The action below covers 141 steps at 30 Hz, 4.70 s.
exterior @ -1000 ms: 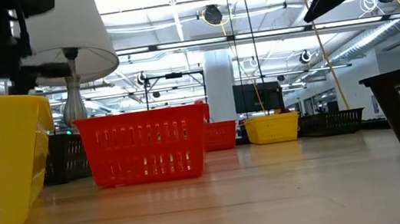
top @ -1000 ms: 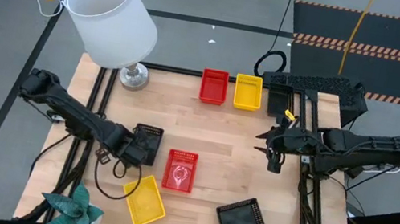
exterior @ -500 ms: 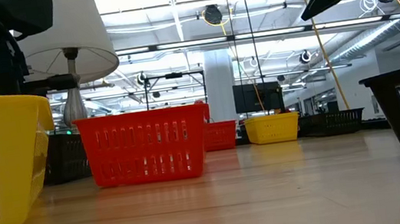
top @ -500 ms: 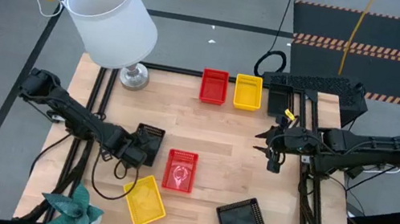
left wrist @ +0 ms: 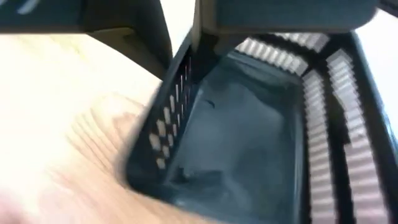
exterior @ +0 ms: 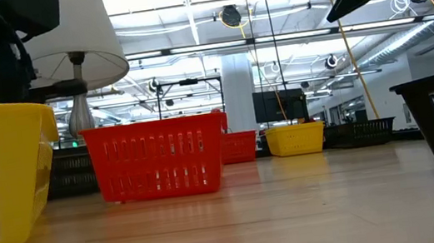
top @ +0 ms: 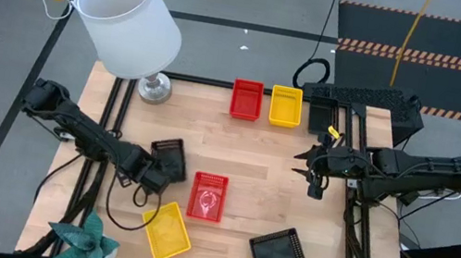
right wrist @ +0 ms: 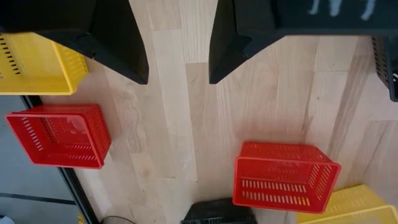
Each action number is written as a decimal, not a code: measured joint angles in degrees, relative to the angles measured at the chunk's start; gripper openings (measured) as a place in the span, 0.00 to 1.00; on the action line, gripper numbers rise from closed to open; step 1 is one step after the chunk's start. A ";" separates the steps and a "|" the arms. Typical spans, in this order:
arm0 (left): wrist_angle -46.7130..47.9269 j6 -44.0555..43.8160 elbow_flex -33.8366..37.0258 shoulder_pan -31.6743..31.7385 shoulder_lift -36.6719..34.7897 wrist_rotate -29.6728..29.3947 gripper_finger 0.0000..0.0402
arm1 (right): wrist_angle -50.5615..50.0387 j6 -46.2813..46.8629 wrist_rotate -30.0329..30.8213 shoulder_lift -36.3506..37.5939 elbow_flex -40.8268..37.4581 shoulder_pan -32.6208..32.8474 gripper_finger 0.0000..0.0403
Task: Stack baskets by color
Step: Stack the bottom left black bin on top of the top black bin
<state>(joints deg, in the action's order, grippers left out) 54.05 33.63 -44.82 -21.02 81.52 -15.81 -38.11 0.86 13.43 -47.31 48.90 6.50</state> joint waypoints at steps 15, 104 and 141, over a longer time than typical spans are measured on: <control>-0.75 -4.23 -0.73 0.02 0.00 -8.36 0.03 | 0.09 -0.48 0.10 -0.02 -0.02 -0.01 0.41; -40.94 33.56 -24.92 8.57 17.88 -21.73 0.02 | 11.36 -16.28 17.50 -27.63 13.82 12.13 0.52; -43.59 35.96 -24.87 8.61 17.88 -21.75 0.07 | 16.92 -19.98 10.34 -27.58 8.20 6.13 0.52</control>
<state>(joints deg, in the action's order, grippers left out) 10.46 69.58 -69.69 -12.40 99.39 -37.56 -21.19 -19.11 23.77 -74.89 57.10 12.63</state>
